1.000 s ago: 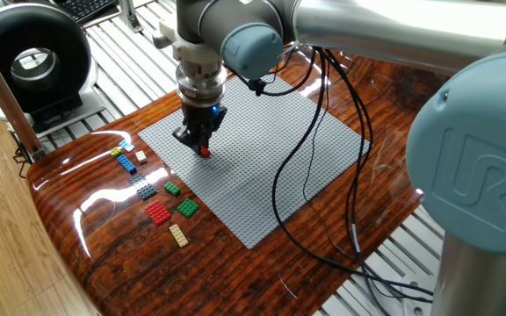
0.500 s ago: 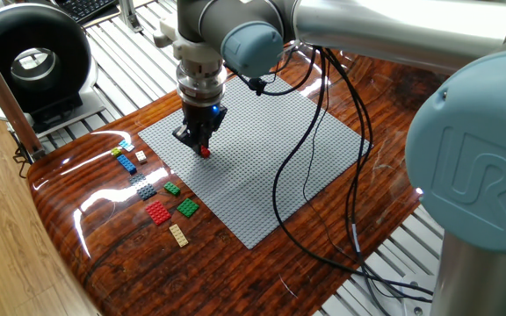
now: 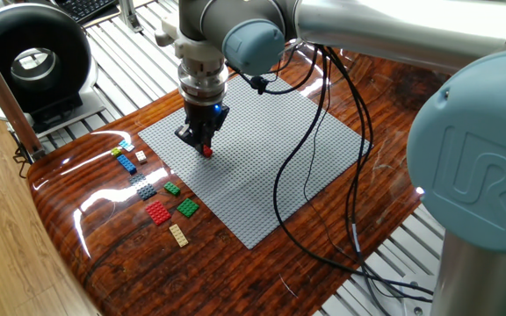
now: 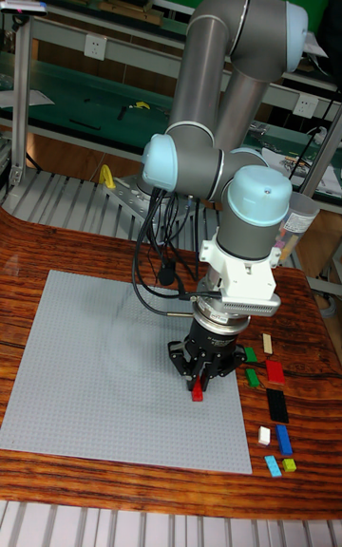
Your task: Build with small Lego blocks
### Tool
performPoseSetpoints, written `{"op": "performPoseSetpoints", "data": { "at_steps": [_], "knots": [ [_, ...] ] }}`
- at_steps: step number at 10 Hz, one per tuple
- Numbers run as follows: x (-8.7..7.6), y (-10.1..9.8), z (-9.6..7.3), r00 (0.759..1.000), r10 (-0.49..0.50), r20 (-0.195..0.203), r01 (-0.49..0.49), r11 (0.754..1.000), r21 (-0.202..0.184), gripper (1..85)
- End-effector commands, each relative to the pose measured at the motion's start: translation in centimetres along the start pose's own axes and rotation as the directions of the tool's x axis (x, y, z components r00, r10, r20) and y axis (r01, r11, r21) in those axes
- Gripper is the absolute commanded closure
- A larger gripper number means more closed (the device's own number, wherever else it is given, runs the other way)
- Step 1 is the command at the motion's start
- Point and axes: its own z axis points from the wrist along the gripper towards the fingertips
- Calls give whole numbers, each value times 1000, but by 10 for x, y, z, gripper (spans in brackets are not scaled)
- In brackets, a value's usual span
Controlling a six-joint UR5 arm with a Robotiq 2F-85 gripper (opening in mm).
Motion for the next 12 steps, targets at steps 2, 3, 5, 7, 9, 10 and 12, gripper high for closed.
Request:
{"op": "performPoseSetpoints", "data": {
  "at_steps": [2,3,5,7,9,10,12],
  "knots": [
    [-1,5,-1,1000,12,2,-12,1000,-13,847],
    [-1,5,0,1000,12,3,-12,1000,-13,847],
    [-2,2,0,1000,6,6,-6,1000,-10,847],
    [-3,0,1,1000,3,8,-3,1000,-13,847],
    [-3,0,1,1000,4,8,-4,1000,-13,847],
    [-3,1,1,1000,6,8,-6,1000,-14,847],
    [-2,1,1,1000,4,8,-4,1000,-13,847]
  ]
}}
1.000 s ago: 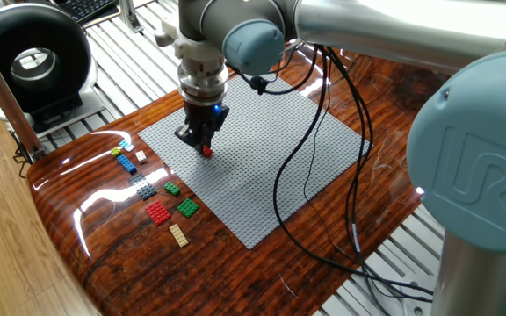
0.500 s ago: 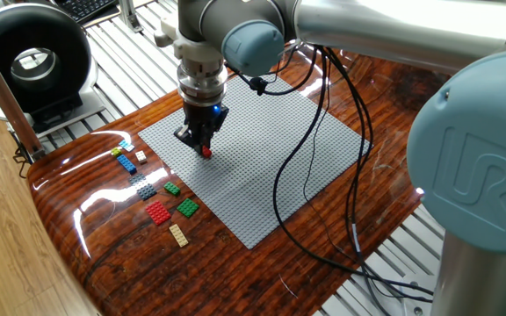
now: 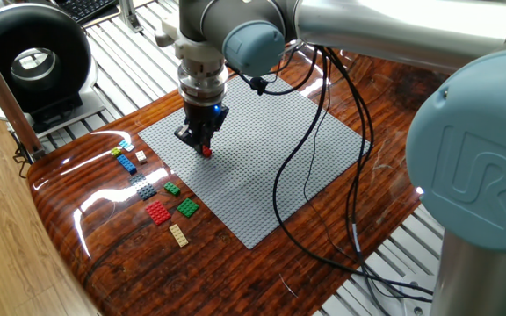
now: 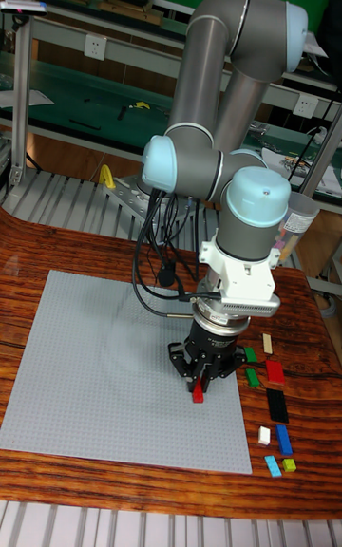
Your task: Build with small Lego blocks
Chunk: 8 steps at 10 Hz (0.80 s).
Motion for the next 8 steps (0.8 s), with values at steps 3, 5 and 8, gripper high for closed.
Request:
{"op": "performPoseSetpoints", "data": {
  "at_steps": [3,5,8],
  "knots": [
    [-4,3,-3,999,-36,14,36,999,-19,400],
    [-4,4,-2,999,-51,15,51,998,-25,320],
    [-7,7,-1,998,-61,19,62,998,-32,217]
  ]
}}
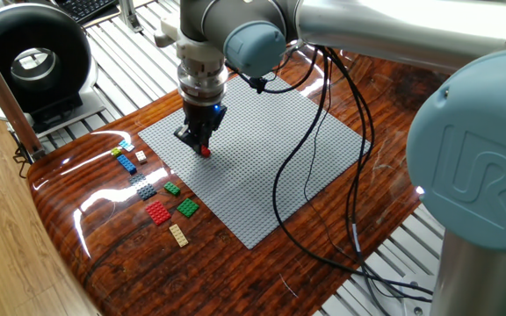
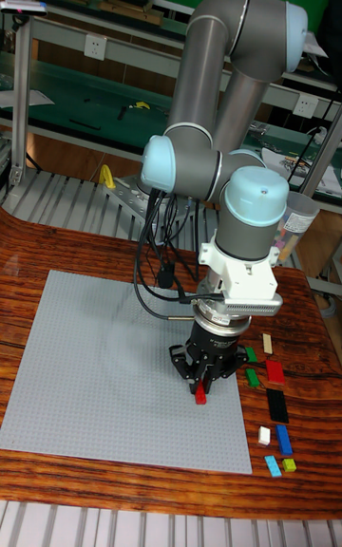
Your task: Build with small Lego blocks
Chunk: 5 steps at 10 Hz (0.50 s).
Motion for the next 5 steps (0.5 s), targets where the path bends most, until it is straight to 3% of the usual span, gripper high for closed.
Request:
{"op": "performPoseSetpoints", "data": {
  "at_steps": [1,5],
  "knots": [
    [-3,2,-1,1000,-6,8,6,1000,-14,210],
    [-2,-2,-1,1000,-4,7,4,1000,-5,177]
  ]
}}
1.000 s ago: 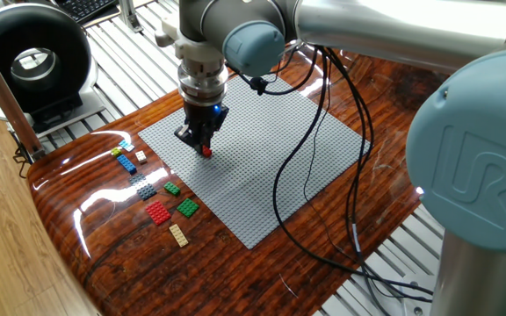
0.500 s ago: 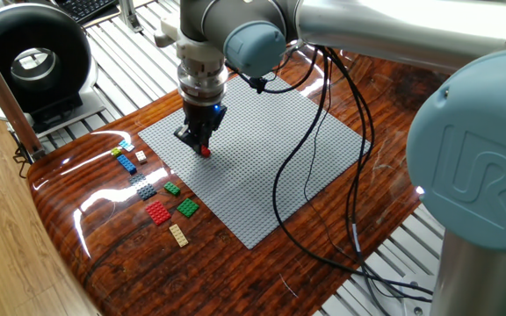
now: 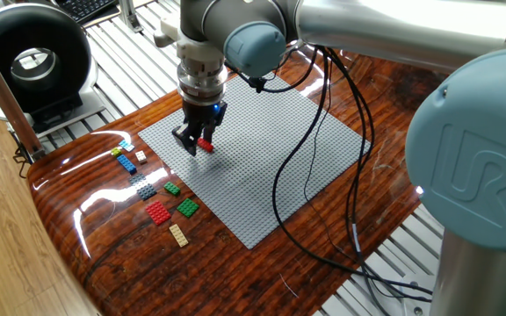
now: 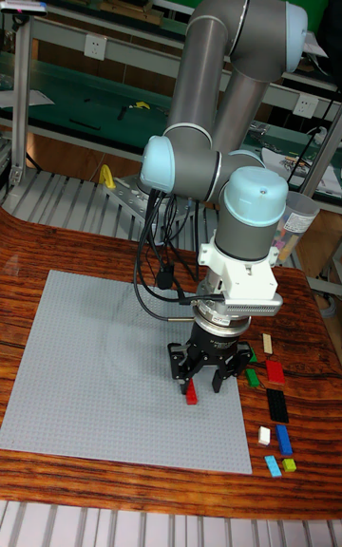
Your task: Build with small Lego blocks
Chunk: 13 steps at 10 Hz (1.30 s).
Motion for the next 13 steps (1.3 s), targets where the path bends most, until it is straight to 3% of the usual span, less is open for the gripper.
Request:
{"op": "performPoseSetpoints", "data": {
  "at_steps": [1,13],
  "knots": [
    [-1,0,-1,1000,6,3,-6,1000,-9,177],
    [-1,7,0,1000,12,-8,-12,1000,-17,190]
  ]
}}
